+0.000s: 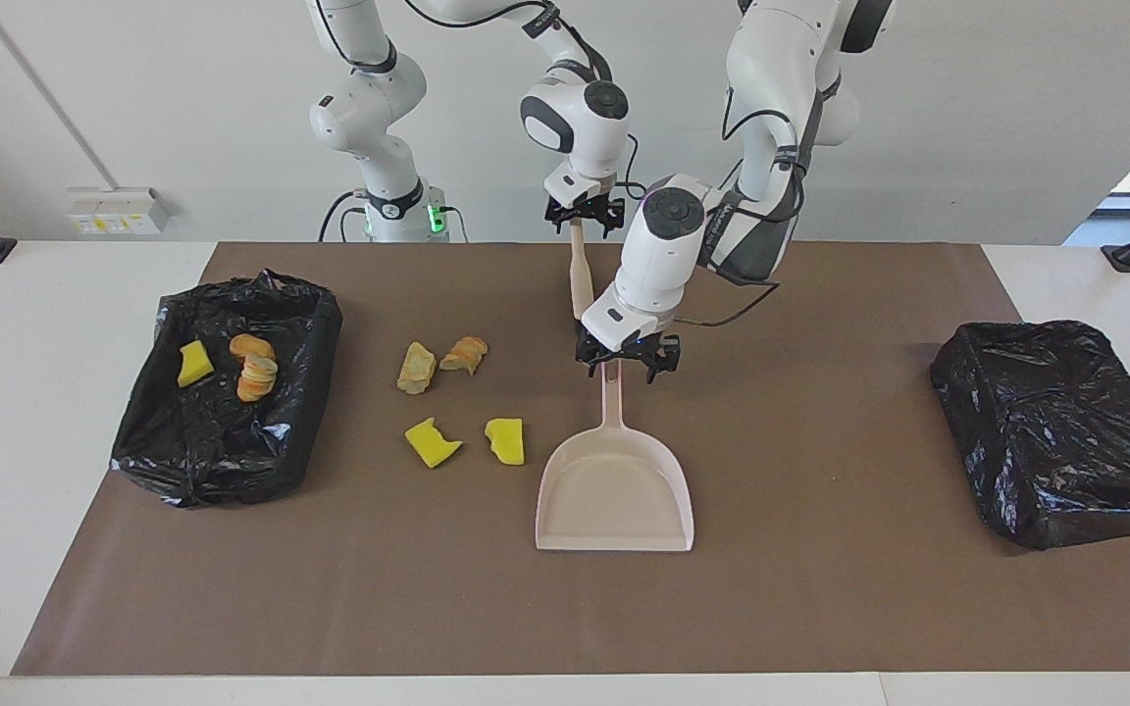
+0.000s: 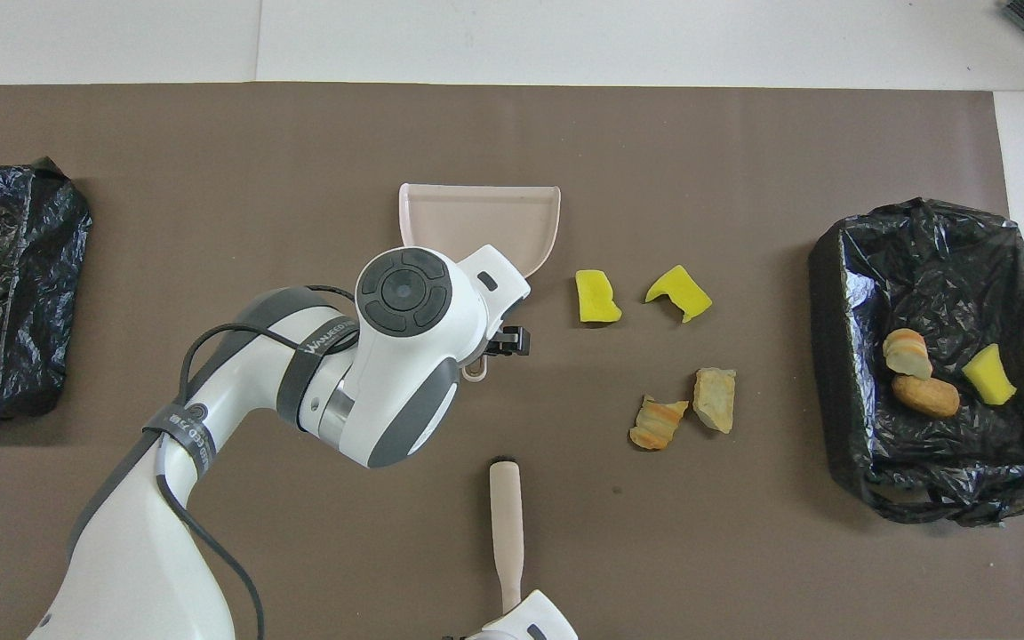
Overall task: Sweep and dump trash in bin
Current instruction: 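Hold the dustpan with the left gripper while the right gripper reaches the brush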
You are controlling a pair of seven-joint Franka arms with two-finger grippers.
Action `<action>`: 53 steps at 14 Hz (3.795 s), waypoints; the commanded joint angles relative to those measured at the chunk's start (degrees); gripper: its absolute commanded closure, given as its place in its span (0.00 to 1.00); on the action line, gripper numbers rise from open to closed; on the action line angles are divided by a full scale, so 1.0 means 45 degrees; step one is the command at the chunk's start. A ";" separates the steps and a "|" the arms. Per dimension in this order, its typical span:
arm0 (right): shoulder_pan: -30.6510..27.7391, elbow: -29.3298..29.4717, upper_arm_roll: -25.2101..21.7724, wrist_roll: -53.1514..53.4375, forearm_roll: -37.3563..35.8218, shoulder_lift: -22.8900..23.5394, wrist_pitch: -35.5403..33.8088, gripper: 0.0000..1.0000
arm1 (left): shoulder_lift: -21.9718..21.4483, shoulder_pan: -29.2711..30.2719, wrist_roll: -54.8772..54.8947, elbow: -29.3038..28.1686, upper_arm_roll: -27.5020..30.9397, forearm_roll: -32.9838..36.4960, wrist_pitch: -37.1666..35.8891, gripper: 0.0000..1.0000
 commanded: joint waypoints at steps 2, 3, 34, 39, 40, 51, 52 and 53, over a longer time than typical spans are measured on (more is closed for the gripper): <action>0.0054 -0.0183 0.0027 -0.0072 0.0176 -0.0072 0.0023 0.00 | -0.0041 -0.0309 -0.0310 -0.0122 0.0201 0.0248 0.0216 0.11; 0.0132 -0.0183 0.0027 -0.0053 0.0176 -0.0092 0.0004 0.00 | -0.0041 -0.0309 -0.0310 -0.0103 0.0201 0.0267 0.0216 0.22; -0.0571 0.1281 -0.0012 -0.0443 -0.0781 0.0084 -0.1892 0.77 | -0.0061 -0.0426 -0.0349 -0.0181 0.0220 0.1164 -0.0057 0.74; -0.0551 0.1301 0.0007 -0.0443 -0.0781 0.0104 -0.1774 1.00 | -0.0139 -0.0407 -0.0329 -0.0123 0.0220 0.1437 -0.0428 1.00; -0.0551 0.1301 0.0007 -0.0443 -0.0781 0.0104 -0.1716 1.00 | -0.0139 -0.0426 -0.0329 -0.0122 0.0201 0.1652 -0.0448 1.00; -0.2735 0.3055 -0.0169 -0.5533 -0.0800 -0.2122 -0.5908 1.00 | -0.1875 -0.0075 0.0995 -0.0122 0.0278 0.1654 -0.2340 1.00; -0.3009 0.3368 -0.0207 -0.6585 -0.0916 -0.2123 -0.6398 1.00 | -0.2148 0.0080 0.1424 -0.0122 0.0279 0.1654 -0.2575 1.00; -0.3264 0.3565 -0.0246 -0.7698 -0.1169 -0.2123 -0.6828 1.00 | -0.2402 0.0120 0.1815 -0.0142 0.0279 0.1654 -0.2809 1.00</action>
